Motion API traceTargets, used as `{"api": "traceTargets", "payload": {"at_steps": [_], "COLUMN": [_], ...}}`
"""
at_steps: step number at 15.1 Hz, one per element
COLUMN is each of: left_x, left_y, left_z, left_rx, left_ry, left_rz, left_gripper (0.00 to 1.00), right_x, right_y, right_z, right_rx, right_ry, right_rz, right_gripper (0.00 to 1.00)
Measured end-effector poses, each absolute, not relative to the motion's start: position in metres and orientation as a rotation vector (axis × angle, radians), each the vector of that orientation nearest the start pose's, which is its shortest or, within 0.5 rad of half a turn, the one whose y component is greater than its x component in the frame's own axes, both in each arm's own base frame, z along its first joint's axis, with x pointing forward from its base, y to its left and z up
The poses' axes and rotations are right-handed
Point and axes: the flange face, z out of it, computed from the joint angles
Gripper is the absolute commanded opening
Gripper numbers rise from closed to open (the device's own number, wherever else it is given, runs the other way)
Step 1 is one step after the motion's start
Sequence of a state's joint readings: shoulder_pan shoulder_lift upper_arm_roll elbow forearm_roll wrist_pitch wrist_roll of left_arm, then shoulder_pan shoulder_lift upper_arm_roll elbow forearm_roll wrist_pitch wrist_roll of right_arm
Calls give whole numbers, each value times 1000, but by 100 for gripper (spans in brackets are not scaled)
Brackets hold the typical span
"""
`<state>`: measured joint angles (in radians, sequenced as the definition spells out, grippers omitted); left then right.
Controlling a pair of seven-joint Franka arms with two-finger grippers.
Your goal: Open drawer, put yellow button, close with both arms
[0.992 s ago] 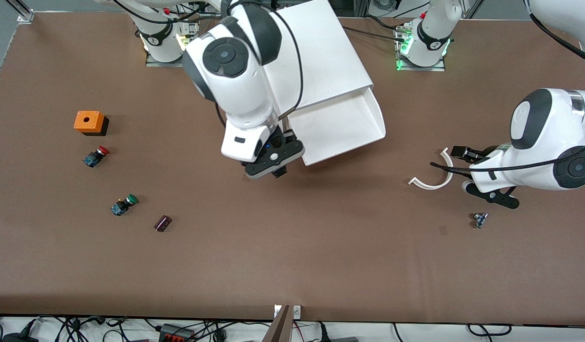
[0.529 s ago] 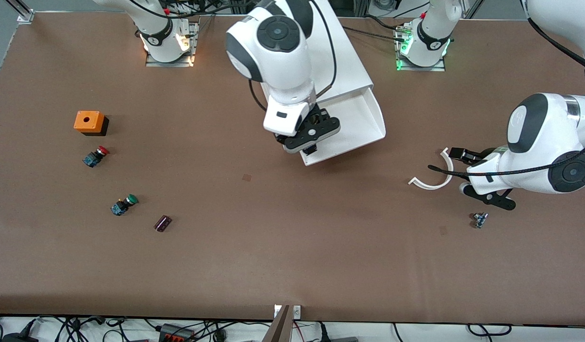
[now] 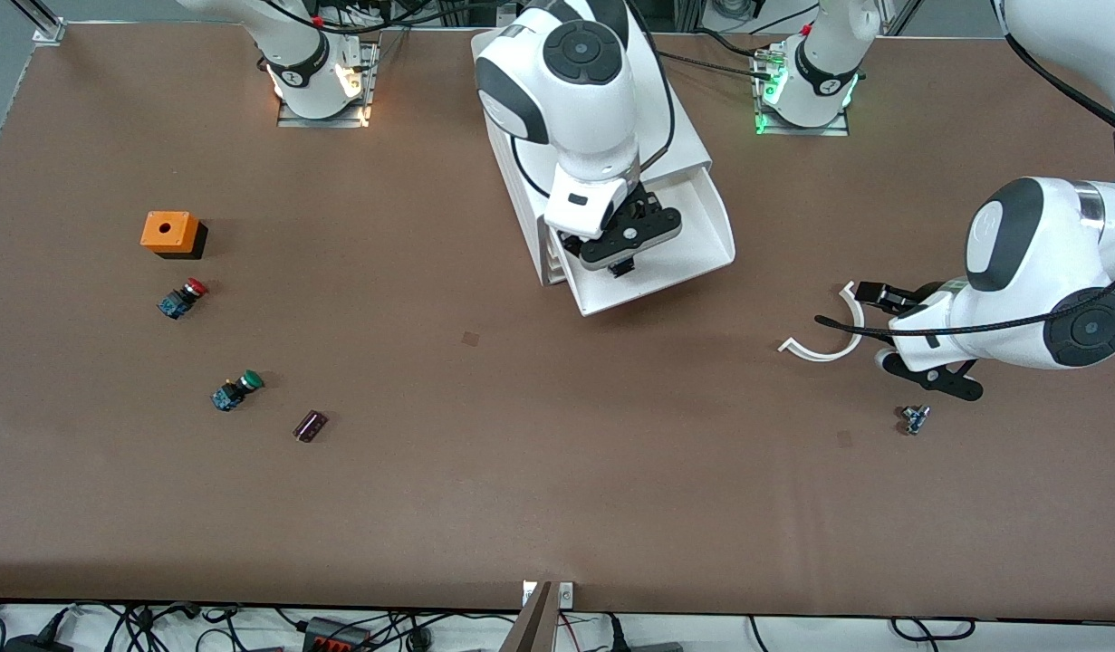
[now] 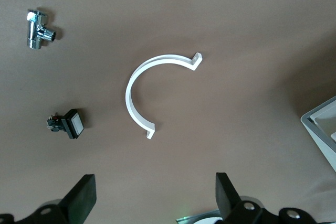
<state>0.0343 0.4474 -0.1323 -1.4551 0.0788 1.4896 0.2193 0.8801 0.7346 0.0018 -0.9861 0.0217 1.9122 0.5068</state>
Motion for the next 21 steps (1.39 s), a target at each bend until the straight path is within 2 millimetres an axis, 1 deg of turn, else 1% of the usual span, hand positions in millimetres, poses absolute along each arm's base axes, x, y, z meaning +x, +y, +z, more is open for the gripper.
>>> {"api": "traceTargets", "payload": {"at_steps": [3,7,8,9,10,13,16,17,19,20,21], "left_x": [637,637,637,637,637,637,637,637,637,639,643], "left_y": [-42,-43,-43,-43,-43,-43,-44,-45,-46,-47,-49], "left_z": [404,404,404,404,404,404,404,404,405,408,413], "left_rx": [-3041,-3045,-3045,-3045,-3045,-3046,-3064,-3067,-3079,-3085,-3090], "left_ry": [501,499,499,499,499,497,495,494,494,496,499], "left_rz": [639,640,640,640,640,639,641,641,639,626,600], "left_gripper": [100,100,100,100,100,100,100,100,100,100,100], "right_x": [477,473,473,474,474,474,474,476,488,499,514], "right_y": [611,616,616,616,617,617,618,618,612,604,590], "right_z": [430,415,411,408,405,402,407,412,432,445,458], "right_rx": [-2952,-2967,-2971,-2976,-2982,-2999,-2997,-2990,-2967,-2954,-2942], "right_ry": [-546,-555,-553,-545,-522,-395,-325,-314,-276,-245,-206], "right_rz": [-180,-152,-147,-142,-137,-127,-135,-147,-191,-220,-246], "right_gripper": [0,0,19,68,100,100,100,100,100,100,100]}}
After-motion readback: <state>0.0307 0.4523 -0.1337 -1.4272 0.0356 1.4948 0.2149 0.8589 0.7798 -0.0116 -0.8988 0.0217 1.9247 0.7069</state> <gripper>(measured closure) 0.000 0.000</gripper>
